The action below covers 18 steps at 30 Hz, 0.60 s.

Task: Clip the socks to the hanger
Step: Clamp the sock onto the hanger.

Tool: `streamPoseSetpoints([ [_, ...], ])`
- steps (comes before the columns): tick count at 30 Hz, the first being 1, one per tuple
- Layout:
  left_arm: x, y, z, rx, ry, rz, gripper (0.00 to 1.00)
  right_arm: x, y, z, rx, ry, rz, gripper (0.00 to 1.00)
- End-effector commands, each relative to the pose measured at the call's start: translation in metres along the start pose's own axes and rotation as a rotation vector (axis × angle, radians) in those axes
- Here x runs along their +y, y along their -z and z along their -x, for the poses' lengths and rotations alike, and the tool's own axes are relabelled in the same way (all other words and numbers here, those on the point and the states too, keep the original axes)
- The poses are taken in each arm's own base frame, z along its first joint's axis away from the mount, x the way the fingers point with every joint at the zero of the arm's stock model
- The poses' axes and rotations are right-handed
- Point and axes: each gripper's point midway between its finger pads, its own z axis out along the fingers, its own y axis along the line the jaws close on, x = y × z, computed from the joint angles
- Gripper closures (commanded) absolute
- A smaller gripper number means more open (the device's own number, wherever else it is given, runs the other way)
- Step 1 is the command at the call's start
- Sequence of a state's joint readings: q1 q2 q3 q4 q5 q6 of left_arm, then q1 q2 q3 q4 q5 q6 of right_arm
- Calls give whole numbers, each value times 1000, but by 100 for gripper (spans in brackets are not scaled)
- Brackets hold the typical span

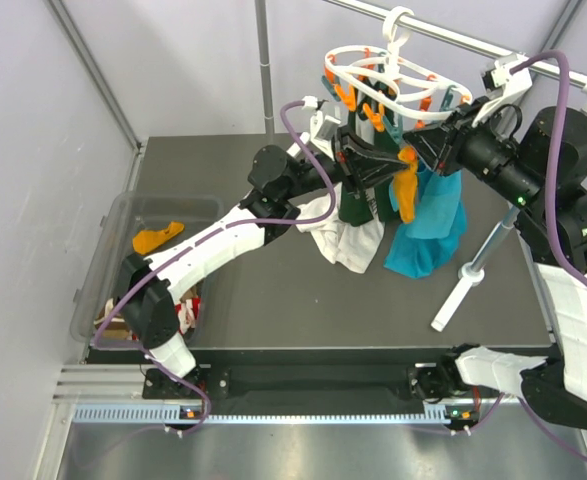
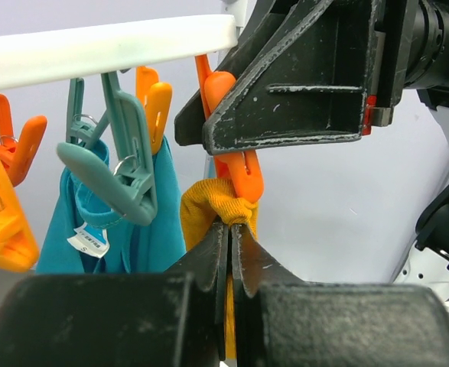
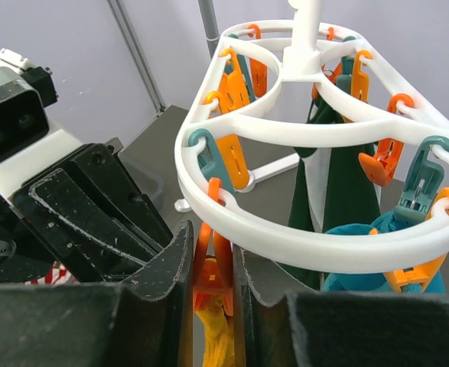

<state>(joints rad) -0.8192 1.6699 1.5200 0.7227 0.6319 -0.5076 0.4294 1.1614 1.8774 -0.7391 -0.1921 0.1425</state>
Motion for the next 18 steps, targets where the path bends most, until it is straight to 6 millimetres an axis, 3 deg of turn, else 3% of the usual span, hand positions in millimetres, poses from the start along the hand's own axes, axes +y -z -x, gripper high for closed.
streamPoseSetpoints([
  [1,-8,-4,8,-46,-25,-44,100,17,7,9,-40,-12,76,100],
  [10,-12,-4,11,-70,-14,-72,100,20,7,9,-48,-30,92,100],
  [18,-19,1,19,-86,-27,-79,100,11,8,9,-53,-13,41,100],
])
